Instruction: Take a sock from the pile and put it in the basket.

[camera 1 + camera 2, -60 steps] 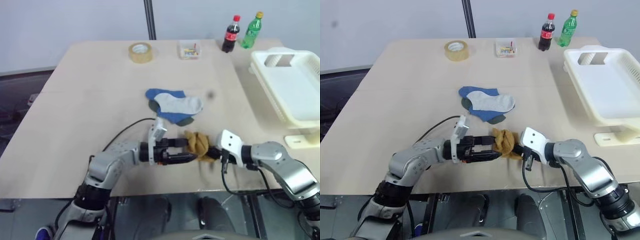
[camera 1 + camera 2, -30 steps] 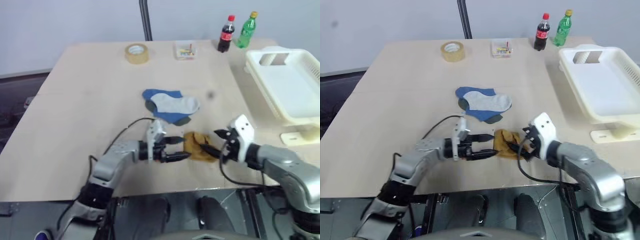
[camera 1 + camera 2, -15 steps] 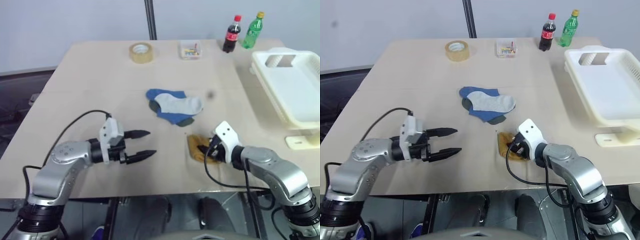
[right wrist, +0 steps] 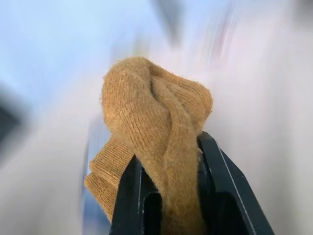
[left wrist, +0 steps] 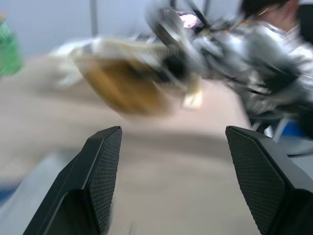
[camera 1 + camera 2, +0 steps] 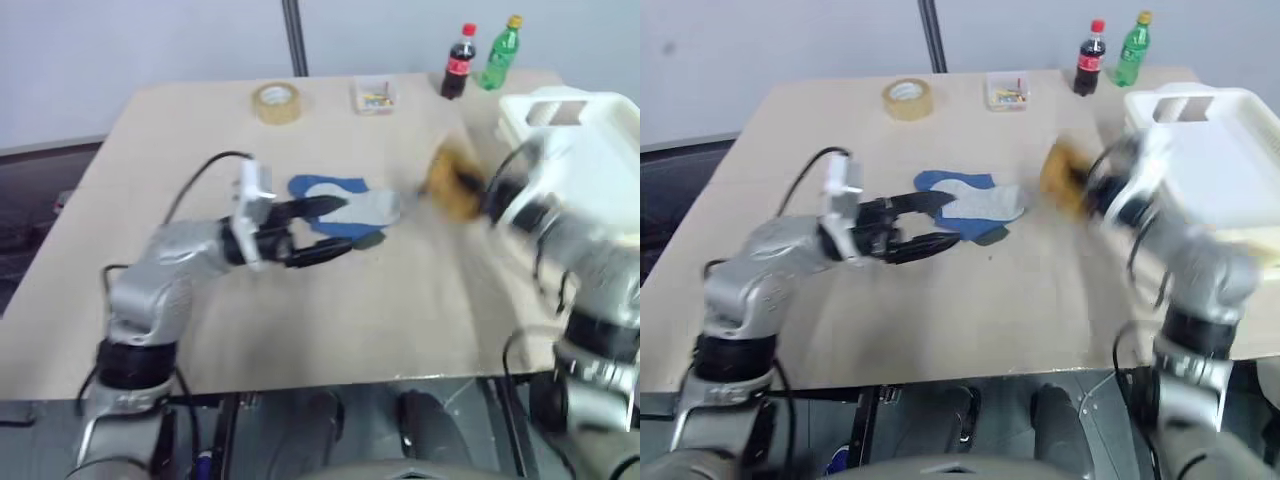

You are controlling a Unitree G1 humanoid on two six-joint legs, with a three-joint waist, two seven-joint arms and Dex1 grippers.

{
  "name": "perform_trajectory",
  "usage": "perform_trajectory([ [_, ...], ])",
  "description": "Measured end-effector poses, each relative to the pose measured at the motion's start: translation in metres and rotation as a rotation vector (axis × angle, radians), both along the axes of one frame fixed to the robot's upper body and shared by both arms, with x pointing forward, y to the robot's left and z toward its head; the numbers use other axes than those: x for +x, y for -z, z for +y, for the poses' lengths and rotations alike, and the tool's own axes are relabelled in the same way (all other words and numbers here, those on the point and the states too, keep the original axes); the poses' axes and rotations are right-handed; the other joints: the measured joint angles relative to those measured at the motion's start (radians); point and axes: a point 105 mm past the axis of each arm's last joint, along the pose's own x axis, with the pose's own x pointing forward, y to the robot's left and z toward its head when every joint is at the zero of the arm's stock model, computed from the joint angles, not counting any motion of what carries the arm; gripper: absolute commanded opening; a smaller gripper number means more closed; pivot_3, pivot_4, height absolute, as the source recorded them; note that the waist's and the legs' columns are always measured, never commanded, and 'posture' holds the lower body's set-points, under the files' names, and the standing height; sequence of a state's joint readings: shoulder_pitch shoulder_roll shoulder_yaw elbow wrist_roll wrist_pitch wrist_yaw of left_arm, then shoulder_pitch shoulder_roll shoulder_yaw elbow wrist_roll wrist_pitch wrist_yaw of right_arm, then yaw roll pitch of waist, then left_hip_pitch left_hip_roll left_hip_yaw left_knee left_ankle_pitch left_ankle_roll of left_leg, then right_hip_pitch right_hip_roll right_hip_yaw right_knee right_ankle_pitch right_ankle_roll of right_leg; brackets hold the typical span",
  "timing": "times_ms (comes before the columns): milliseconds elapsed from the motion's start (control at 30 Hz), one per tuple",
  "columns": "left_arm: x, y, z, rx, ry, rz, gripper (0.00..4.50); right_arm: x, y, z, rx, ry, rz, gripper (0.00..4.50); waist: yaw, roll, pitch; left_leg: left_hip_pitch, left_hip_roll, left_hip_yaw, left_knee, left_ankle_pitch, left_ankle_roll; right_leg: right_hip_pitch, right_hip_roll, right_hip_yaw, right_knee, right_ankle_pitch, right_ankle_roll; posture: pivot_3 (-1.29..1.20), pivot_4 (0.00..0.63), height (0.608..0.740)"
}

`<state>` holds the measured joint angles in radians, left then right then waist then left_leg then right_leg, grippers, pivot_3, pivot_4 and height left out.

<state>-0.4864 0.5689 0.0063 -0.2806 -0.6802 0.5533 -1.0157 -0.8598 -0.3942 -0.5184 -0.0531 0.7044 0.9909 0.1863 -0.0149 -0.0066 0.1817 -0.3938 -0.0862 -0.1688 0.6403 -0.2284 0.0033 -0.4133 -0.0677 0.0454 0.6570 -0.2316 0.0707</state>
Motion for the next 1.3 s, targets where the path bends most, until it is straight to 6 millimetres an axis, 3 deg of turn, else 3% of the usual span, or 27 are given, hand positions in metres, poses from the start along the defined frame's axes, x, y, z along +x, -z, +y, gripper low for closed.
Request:
perform_trajectory([
  [33,0.004,0.002,0.001,-0.002,-0.017,0.010,3.62,0.013,-0.013,-0.018,0.028,0.080,-0.002,0.08,-0.002,-0.001,-0.001,0.000,0.000,0.001,-0.002,0.000,0.000,0.000,0.001,0.000,-0.001,0.000,-0.001,0.00,0.150,0.740],
  [100,0.009,0.005,0.001,0.005,-0.033,0.021,3.62,0.038,-0.013,-0.053,0.064,0.246,0.062,0.08,-0.003,-0.001,-0.001,-0.001,0.000,0.003,-0.005,0.002,-0.004,-0.003,0.000,0.002,-0.002,-0.001,-0.002,0.00,0.150,0.740],
  [200,0.017,0.005,0.002,0.015,-0.061,0.015,3.62,0.070,0.022,-0.074,0.047,0.368,0.204,0.08,-0.018,-0.001,0.000,-0.004,0.001,0.013,-0.007,0.002,-0.004,-0.008,-0.001,0.009,-0.002,-0.001,-0.002,0.00,0.150,0.740],
  [300,0.022,0.003,-0.005,0.019,-0.067,-0.009,3.62,0.084,0.063,-0.081,-0.006,0.443,0.317,0.08,-0.030,-0.002,0.000,-0.006,0.001,0.019,-0.008,0.001,-0.002,-0.010,-0.002,0.014,-0.005,-0.001,-0.002,0.00,0.150,0.740],
  [333,0.022,0.003,-0.006,0.020,-0.065,-0.009,3.62,0.084,0.065,-0.081,-0.010,0.447,0.320,0.08,-0.030,-0.002,0.000,-0.006,0.001,0.021,-0.009,0.001,-0.001,-0.010,-0.002,0.015,-0.006,-0.001,-0.001,0.00,0.150,0.740],
  [367,0.022,0.005,-0.010,0.022,-0.059,-0.008,3.62,0.084,0.070,-0.084,-0.016,0.468,0.329,0.88,-0.031,-0.002,0.000,-0.006,0.002,0.022,-0.009,0.000,0.000,-0.011,-0.002,0.016,-0.007,-0.001,-0.001,0.00,0.150,0.740],
  [567,0.023,0.007,-0.025,-0.030,-0.064,0.000,3.62,0.080,0.085,-0.101,-0.091,0.534,0.354,3.56,-0.031,-0.002,0.000,-0.006,0.002,0.024,-0.008,0.000,0.001,-0.011,-0.001,0.018,-0.006,-0.001,0.000,0.00,0.150,0.740],
  [667,0.023,0.005,-0.029,-0.060,-0.072,0.001,3.62,0.079,0.083,-0.105,-0.107,0.548,0.347,4.46,-0.030,-0.002,0.000,-0.005,0.002,0.024,-0.007,0.000,0.001,-0.011,-0.001,0.019,-0.005,-0.001,0.000,0.00,0.150,0.740],
  [900,0.028,0.001,-0.034,-0.109,-0.110,-0.019,3.62,0.072,0.071,-0.124,-0.238,0.605,0.307,4.46,-0.030,-0.002,0.000,-0.004,0.002,0.026,-0.005,0.000,0.001,-0.011,0.000,0.020,-0.001,-0.001,0.000,0.00,0.150,0.740],
  [1067,0.035,-0.002,-0.034,-0.148,-0.154,-0.034,3.62,0.071,0.043,-0.116,-0.338,0.492,0.166,4.46,-0.029,-0.002,0.000,-0.004,0.002,0.026,-0.004,0.000,0.001,-0.010,0.000,0.020,-0.001,-0.001,0.000,0.00,0.150,0.740],
  [1200,0.037,-0.002,-0.032,-0.154,-0.174,-0.044,3.62,0.050,0.024,-0.090,-0.416,0.341,-0.010,4.46,-0.026,-0.002,0.000,-0.005,0.003,0.024,-0.003,-0.001,0.001,-0.011,0.000,0.019,0.000,-0.001,0.000,0.00,0.150,0.740],
  [1233,0.038,0.003,-0.025,-0.145,-0.204,-0.037,3.62,0.033,0.027,-0.067,-0.483,0.229,-0.063,4.46,-0.026,-0.002,-0.001,-0.005,0.003,0.024,-0.003,-0.001,0.001,-0.011,0.000,0.020,0.000,-0.001,0.000,0.00,0.150,0.740],
  [1300,0.039,0.012,-0.014,-0.121,-0.249,-0.024,3.62,0.015,0.035,-0.046,-0.528,0.124,-0.082,4.46,-0.027,-0.001,-0.001,-0.005,0.003,0.022,-0.003,-0.001,0.001,-0.013,-0.001,0.021,0.002,-0.001,0.001,0.00,0.150,0.740],
])
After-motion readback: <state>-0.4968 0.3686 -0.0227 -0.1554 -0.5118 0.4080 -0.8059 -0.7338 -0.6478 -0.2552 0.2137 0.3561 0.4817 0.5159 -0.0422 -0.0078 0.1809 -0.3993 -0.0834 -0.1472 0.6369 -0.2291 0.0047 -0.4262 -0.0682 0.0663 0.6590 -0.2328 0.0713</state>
